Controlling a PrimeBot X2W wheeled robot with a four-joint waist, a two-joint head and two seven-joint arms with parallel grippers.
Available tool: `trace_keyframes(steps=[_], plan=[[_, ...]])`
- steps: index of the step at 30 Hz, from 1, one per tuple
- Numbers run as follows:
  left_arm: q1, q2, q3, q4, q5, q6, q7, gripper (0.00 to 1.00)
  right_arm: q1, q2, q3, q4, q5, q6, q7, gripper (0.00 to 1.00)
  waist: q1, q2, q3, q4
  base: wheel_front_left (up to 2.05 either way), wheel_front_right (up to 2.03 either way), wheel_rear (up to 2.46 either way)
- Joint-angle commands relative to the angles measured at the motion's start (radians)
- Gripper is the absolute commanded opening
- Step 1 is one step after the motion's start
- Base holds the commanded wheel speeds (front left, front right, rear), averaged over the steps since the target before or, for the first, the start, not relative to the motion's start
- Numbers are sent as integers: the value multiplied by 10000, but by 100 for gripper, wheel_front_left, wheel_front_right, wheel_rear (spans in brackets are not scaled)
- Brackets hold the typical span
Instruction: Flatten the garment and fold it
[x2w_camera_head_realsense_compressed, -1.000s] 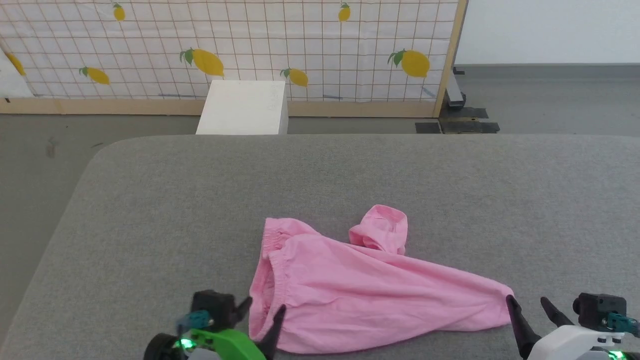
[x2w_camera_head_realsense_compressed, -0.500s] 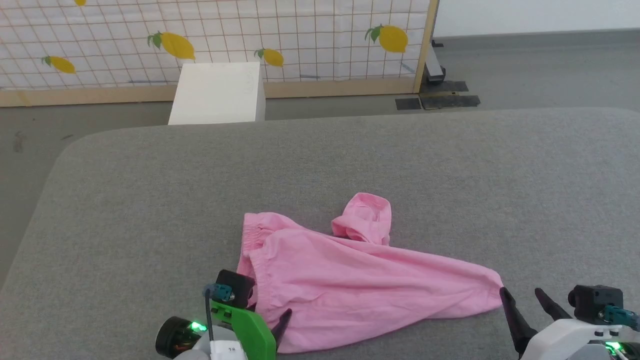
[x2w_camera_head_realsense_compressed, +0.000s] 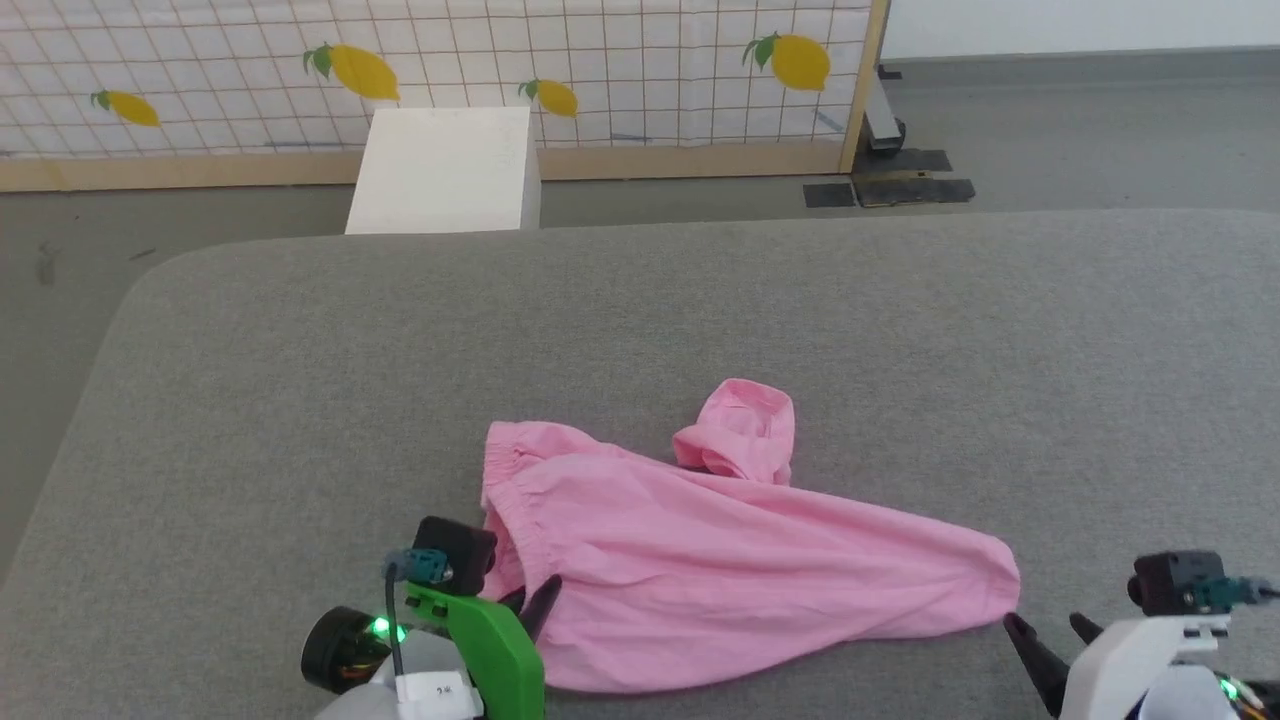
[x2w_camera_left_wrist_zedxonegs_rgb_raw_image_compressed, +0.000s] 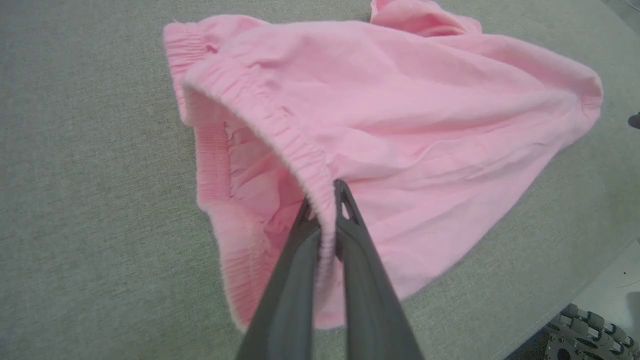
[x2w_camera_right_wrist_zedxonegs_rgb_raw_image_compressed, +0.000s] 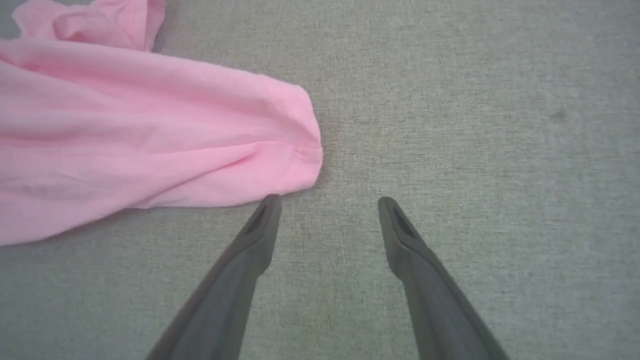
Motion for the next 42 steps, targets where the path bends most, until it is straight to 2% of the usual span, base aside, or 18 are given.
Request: trace_keyframes(steps=[1,14,16,17,22,26,34,37,42], plan=[[12,62,10,-122,132,58,-42,0,-412,-167,194,177,195,-11,155,100,0,70,54,115,0,0,0],[-195,87,-50,-602,268,97,-73,0,-2570,-958,1781,2466,1361,-11,1185,100,0,70,508,348,0,0,0],[-220,80,-81,-603,273,65,-69,0,-2762,-1052,2069,2789,1574,-11,1209,42,0,70,542,391,0,0,0],[-229,75,-90,-605,266,50,-68,0,-2834,-1094,2180,2909,1666,-11,1198,0,0,70,559,409,0,0,0],[-181,74,-99,-575,195,18,-110,0,-3040,-1270,2579,3292,2107,-11,1071,0,0,70,466,475,0,0,0],[-100,200,-26,-723,151,42,-175,0,-3041,-1515,2774,2978,2380,-11,859,0,0,70,223,420,0,0,0],[-885,903,645,-1456,298,143,-142,0,-3193,-1858,2368,1302,2288,-11,640,0,0,70,-360,302,0,0,0],[-1847,1102,1093,-1536,309,38,6,0,-3564,-1894,1878,263,1923,-11,833,0,0,70,-600,271,0,0,0],[-3518,1113,1585,-1136,352,-225,239,0,-4600,-1804,1156,-688,1416,-11,1135,0,0,70,-639,164,0,0,0]])
